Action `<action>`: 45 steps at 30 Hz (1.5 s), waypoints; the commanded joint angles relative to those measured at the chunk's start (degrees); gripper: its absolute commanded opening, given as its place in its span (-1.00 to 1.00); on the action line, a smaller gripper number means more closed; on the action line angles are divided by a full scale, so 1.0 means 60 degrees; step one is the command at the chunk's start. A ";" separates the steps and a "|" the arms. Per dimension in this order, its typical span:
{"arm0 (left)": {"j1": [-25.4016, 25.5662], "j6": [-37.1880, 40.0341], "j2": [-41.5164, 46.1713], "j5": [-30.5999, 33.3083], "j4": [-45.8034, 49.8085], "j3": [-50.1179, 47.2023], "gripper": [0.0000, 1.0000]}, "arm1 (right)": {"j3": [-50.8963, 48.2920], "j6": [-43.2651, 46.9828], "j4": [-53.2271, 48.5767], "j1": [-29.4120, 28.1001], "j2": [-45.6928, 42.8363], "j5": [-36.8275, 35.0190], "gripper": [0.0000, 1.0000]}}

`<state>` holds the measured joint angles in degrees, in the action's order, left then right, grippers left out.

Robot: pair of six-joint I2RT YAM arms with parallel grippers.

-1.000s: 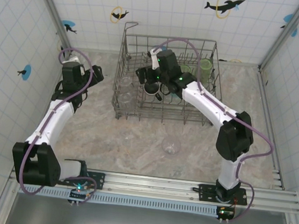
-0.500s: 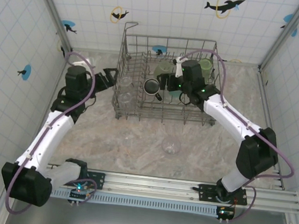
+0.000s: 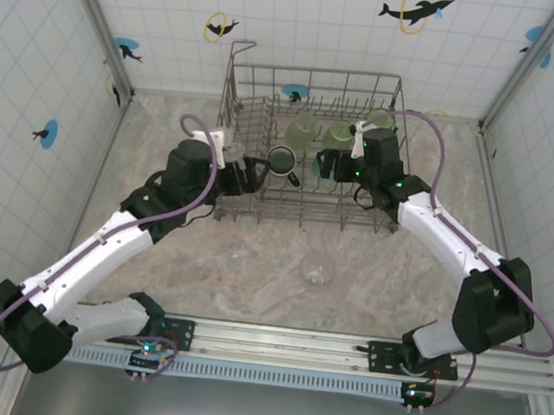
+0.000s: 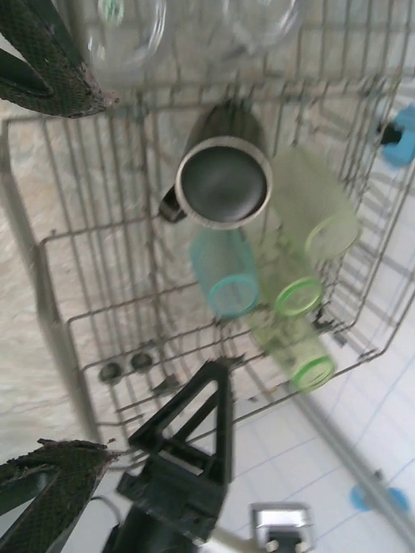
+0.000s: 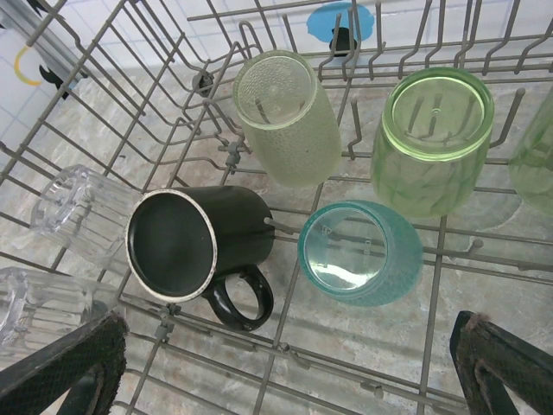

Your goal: Load the cups into the dish rack

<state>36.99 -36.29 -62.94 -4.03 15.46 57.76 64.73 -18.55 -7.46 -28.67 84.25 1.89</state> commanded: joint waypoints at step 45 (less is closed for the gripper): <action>0.4530 -0.0487 -0.4762 0.1589 0.3326 0.0935 0.29 | -0.2248 -0.0236 0.0662 0.1753 -0.2509 0.0534 0.99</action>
<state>63.81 -38.39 -90.17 4.05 33.15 63.13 52.42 -19.29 -5.80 -18.48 70.41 4.12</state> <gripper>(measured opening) 0.664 0.996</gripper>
